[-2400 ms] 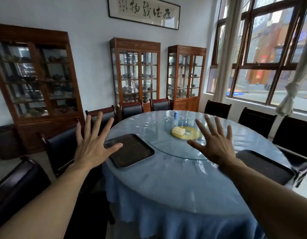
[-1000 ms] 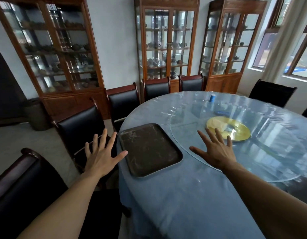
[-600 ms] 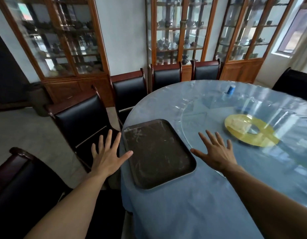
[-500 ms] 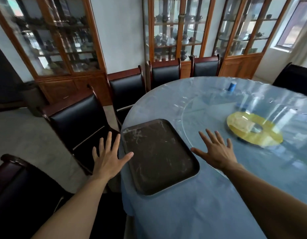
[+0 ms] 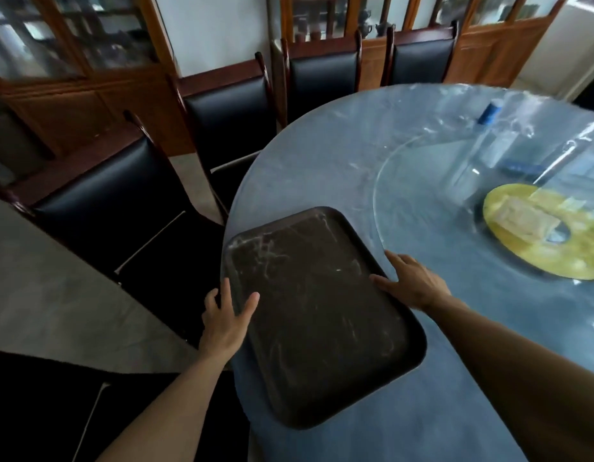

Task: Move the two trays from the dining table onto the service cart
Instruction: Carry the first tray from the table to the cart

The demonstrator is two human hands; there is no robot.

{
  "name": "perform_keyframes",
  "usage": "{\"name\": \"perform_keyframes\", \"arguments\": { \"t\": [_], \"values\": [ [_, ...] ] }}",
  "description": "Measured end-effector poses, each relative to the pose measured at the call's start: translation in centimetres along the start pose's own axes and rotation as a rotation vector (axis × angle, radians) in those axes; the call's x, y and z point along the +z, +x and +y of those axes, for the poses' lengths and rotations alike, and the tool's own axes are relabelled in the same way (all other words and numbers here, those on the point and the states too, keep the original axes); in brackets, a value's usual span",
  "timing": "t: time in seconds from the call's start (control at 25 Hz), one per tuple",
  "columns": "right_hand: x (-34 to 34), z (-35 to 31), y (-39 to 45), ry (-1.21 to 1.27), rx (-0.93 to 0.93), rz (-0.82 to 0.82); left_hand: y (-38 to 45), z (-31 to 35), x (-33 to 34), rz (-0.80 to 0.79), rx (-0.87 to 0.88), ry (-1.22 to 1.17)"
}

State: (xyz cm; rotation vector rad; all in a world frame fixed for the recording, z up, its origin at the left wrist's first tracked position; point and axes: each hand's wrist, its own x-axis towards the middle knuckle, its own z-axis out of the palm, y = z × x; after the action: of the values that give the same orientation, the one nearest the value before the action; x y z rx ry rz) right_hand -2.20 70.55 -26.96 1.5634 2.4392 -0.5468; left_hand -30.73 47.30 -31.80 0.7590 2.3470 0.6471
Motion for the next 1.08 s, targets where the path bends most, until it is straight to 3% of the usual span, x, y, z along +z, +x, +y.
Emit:
{"name": "perform_keyframes", "arguments": {
  "t": [0.36,0.56,0.92,1.08],
  "values": [
    [4.2,-0.8,8.9,0.189,0.067,-0.191,3.8,1.2,2.3,-0.16,-0.391,-0.379],
    [5.9,-1.6,11.1,0.364,0.203,-0.209,4.5,1.0,2.2,-0.223,-0.451,-0.452],
    [2.4,-2.7,11.2,0.683,0.363,-0.221,4.7,2.5,0.9,-0.276,-0.601,-0.604],
    [-0.5,-2.1,8.7,0.817,0.465,-0.349,4.6,3.3,-0.6,-0.287,-0.569,-0.582]
  ]
}}
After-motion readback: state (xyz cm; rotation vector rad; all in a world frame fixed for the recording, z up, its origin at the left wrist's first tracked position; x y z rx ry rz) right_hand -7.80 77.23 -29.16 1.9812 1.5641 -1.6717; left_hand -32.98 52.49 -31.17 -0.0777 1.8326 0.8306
